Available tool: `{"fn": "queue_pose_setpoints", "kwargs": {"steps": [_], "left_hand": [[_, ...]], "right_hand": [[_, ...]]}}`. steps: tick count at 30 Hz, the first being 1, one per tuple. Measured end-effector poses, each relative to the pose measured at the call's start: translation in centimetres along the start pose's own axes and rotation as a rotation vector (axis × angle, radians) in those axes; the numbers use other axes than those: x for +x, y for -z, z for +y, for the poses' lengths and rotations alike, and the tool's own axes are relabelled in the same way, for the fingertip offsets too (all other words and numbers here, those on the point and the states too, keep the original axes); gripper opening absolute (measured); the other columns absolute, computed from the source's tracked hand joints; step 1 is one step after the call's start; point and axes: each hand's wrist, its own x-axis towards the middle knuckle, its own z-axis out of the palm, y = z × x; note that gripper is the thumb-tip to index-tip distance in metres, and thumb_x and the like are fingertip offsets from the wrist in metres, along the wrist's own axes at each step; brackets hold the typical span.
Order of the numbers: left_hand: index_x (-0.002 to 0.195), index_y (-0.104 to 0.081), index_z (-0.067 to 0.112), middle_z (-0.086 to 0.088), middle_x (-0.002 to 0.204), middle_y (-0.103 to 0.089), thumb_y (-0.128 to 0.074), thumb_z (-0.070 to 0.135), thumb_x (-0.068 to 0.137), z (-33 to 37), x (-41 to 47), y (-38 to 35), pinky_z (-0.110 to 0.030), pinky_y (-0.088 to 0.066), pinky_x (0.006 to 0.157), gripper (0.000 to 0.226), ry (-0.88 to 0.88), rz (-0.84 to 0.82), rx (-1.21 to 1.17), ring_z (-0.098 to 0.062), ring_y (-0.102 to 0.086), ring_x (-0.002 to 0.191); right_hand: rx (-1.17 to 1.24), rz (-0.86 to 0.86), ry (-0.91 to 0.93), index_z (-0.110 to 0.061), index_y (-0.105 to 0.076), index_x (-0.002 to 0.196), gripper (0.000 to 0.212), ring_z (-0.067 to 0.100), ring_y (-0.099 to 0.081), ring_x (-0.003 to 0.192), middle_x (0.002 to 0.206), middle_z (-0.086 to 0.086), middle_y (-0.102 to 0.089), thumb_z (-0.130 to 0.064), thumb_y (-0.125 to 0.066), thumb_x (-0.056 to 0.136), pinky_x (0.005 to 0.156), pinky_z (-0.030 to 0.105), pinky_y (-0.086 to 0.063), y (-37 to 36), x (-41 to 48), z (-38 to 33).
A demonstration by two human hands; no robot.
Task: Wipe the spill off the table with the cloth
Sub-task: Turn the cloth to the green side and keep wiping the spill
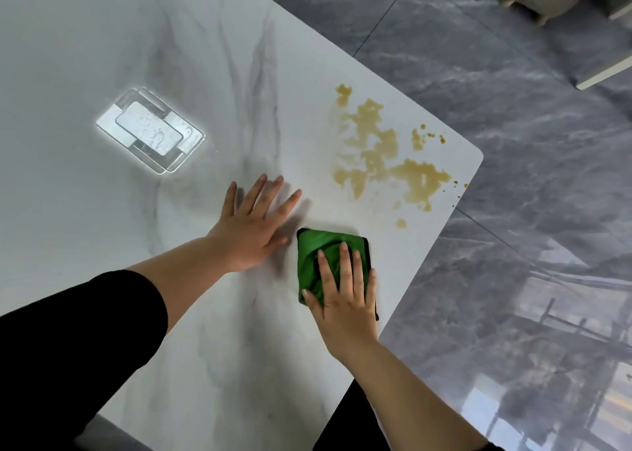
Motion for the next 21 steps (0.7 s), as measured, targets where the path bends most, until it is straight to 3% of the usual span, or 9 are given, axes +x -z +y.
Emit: {"fn": "queue_pose_setpoints", "kwargs": {"steps": [1,2,5,8,10,12,16,18,21], "left_hand": [[0.134,0.041,0.048,0.001,0.159,0.029,-0.023,0.062,0.095,0.6,1.0,0.4,-0.058,0.013,0.114,0.076,0.041,0.021,-0.053,-0.022,0.030,0.144],[0.135,0.040,0.048,0.000,0.159,0.030,-0.028,0.064,0.094,1.3,2.1,0.9,-0.060,0.012,0.113,0.081,0.097,0.029,-0.107,-0.023,0.030,0.144],[0.144,0.033,0.038,-0.003,0.157,0.033,-0.040,0.081,0.081,3.2,5.5,2.5,-0.063,0.014,0.110,0.106,0.310,-0.004,-0.278,-0.026,0.032,0.143],[0.144,0.036,0.033,-0.004,0.154,0.039,-0.043,0.092,0.065,4.1,7.1,2.7,-0.066,0.019,0.106,0.126,0.424,-0.031,-0.334,-0.027,0.038,0.140],[0.141,0.039,0.033,-0.003,0.152,0.042,-0.041,0.095,0.061,4.1,7.3,2.4,-0.067,0.021,0.104,0.129,0.434,-0.035,-0.329,-0.028,0.040,0.139],[0.138,0.043,0.035,-0.003,0.150,0.045,-0.039,0.096,0.059,3.9,7.3,2.6,-0.067,0.022,0.102,0.129,0.426,-0.068,-0.354,-0.028,0.042,0.137],[0.132,0.048,0.036,-0.001,0.143,0.053,-0.042,0.095,0.060,3.6,7.6,3.4,-0.068,0.022,0.101,0.130,0.426,-0.181,-0.373,-0.026,0.050,0.130],[0.134,0.046,0.036,0.000,0.142,0.055,-0.045,0.092,0.062,3.7,7.5,3.7,-0.069,0.022,0.102,0.130,0.438,-0.198,-0.390,-0.023,0.055,0.123],[0.131,0.049,0.036,-0.001,0.140,0.056,-0.055,0.094,0.050,3.8,7.2,4.0,-0.067,0.023,0.101,0.144,0.411,-0.214,-0.383,-0.022,0.057,0.118]], "right_hand": [[-0.016,0.055,-0.023,-0.024,-0.029,0.150,0.066,0.034,-0.025,0.143,0.158,0.013,-0.019,-0.059,-0.026,0.093,0.114,0.053,-0.013,0.2,0.5,0.2],[-0.021,0.080,-0.062,-0.022,-0.033,0.149,0.066,0.034,-0.027,0.143,0.157,0.014,-0.020,-0.058,-0.027,0.093,0.114,0.052,-0.014,0.6,1.0,0.5],[-0.058,0.118,-0.152,-0.020,-0.027,0.150,0.070,0.035,-0.016,0.146,0.158,0.014,-0.008,-0.059,-0.031,0.092,0.117,0.050,-0.004,1.5,2.3,2.1],[-0.118,0.101,-0.083,-0.026,-0.016,0.151,0.072,0.032,-0.006,0.147,0.160,0.013,-0.006,-0.060,-0.035,0.091,0.115,0.056,0.001,1.9,2.8,3.5],[-0.033,0.041,-0.029,-0.041,0.003,0.149,0.070,0.030,0.007,0.148,0.161,0.005,0.007,-0.061,-0.033,0.092,0.115,0.057,0.003,1.7,3.3,4.2],[0.009,-0.015,-0.017,-0.048,0.010,0.146,0.064,0.028,0.013,0.146,0.161,0.000,0.013,-0.060,-0.025,0.094,0.116,0.056,0.005,1.4,3.7,4.5],[0.008,0.022,0.015,-0.040,-0.015,0.151,0.057,0.033,0.002,0.147,0.162,0.005,-0.001,-0.053,-0.028,0.097,0.116,0.056,0.004,2.3,6.2,4.8],[0.017,0.037,0.000,-0.041,-0.014,0.151,0.057,0.032,0.003,0.147,0.162,0.005,0.000,-0.052,-0.029,0.097,0.116,0.055,0.005,3.7,9.7,4.9],[0.007,0.056,-0.026,-0.043,-0.007,0.151,0.057,0.029,0.011,0.146,0.161,0.001,0.009,-0.054,-0.026,0.098,0.115,0.053,0.007,6.7,16.6,4.7]]}}
